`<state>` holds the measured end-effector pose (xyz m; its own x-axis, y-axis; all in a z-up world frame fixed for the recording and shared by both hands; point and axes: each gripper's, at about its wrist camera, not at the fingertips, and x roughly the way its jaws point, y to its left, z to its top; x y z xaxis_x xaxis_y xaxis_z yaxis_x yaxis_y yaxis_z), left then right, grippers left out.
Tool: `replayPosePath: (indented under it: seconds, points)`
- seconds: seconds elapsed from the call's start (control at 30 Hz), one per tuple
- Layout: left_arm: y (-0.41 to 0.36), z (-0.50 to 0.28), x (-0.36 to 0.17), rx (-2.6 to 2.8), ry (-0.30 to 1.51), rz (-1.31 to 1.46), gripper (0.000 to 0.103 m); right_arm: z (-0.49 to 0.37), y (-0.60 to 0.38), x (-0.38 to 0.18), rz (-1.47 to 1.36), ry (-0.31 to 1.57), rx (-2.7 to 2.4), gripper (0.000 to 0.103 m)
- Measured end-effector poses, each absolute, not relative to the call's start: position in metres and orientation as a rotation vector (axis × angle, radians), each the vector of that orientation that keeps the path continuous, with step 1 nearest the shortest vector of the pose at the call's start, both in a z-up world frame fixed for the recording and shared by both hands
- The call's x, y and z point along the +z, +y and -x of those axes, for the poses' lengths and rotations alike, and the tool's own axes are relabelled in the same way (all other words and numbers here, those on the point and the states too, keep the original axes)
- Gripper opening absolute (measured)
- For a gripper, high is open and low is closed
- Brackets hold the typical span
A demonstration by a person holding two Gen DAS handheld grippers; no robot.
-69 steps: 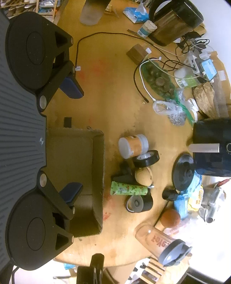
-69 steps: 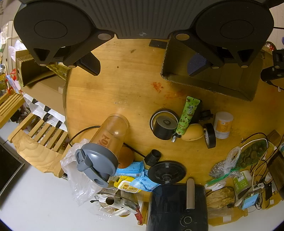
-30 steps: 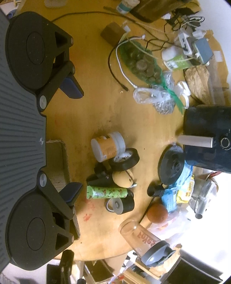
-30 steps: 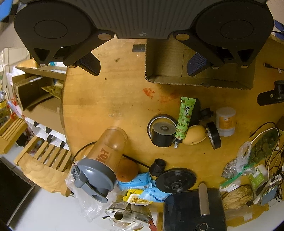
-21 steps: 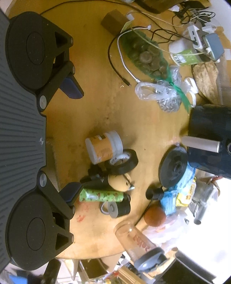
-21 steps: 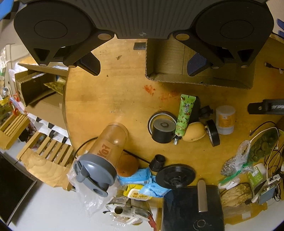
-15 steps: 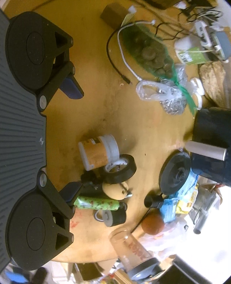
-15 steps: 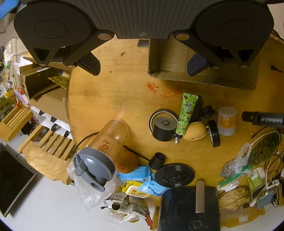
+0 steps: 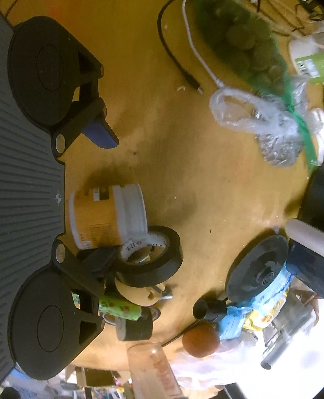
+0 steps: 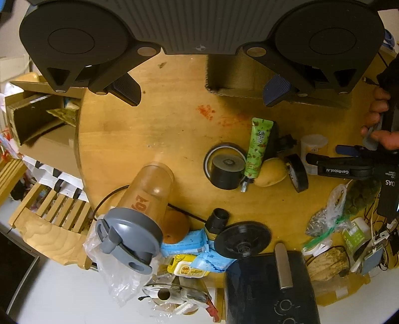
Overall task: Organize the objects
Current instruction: 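Close the left gripper on the white-lidded jar and lift it, then move the right gripper toward the black cylindrical roll while the left gripper holds the jar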
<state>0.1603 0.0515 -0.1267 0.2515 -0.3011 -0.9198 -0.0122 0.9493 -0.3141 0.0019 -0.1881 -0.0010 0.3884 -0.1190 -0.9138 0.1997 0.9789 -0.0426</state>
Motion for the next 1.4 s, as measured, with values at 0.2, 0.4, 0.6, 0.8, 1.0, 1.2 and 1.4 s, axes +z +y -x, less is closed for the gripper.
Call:
replayPosePath:
  seconds: [0.2, 0.4, 0.6, 0.8, 1.0, 1.2, 1.4]
  points:
    - [0.047, -0.168, -0.134, -0.201, 1.327, 0.298, 0.071, -0.005, -0.204, -0.003, -0.105, 1.164, -0.198, 0.103]
    - [0.047, -0.178, -0.133, -0.185, 1.324, 0.308, 0.068, -0.005, -0.213, -0.005, -0.117, 1.17, -0.185, 0.103]
    - [0.046, -0.174, -0.124, -0.162, 1.301, 0.294, 0.054, -0.003, -0.219, -0.006, -0.131, 1.172, -0.173, 0.103]
    - [0.042, -0.159, -0.105, -0.147, 1.248, 0.218, 0.053, -0.002, -0.224, -0.007, -0.161, 1.171, -0.169, 0.103]
    - [0.038, -0.14, -0.088, -0.147, 1.191, 0.103, 0.053, 0.001, -0.221, -0.01, -0.188, 1.171, -0.15, 0.103]
    - [0.035, -0.124, -0.076, -0.153, 1.159, 0.046, 0.053, 0.005, -0.214, -0.009, -0.192, 1.166, -0.135, 0.103]
    - [0.033, -0.106, -0.056, -0.165, 1.114, 0.008, 0.053, 0.007, -0.212, -0.009, -0.204, 1.153, -0.137, 0.103]
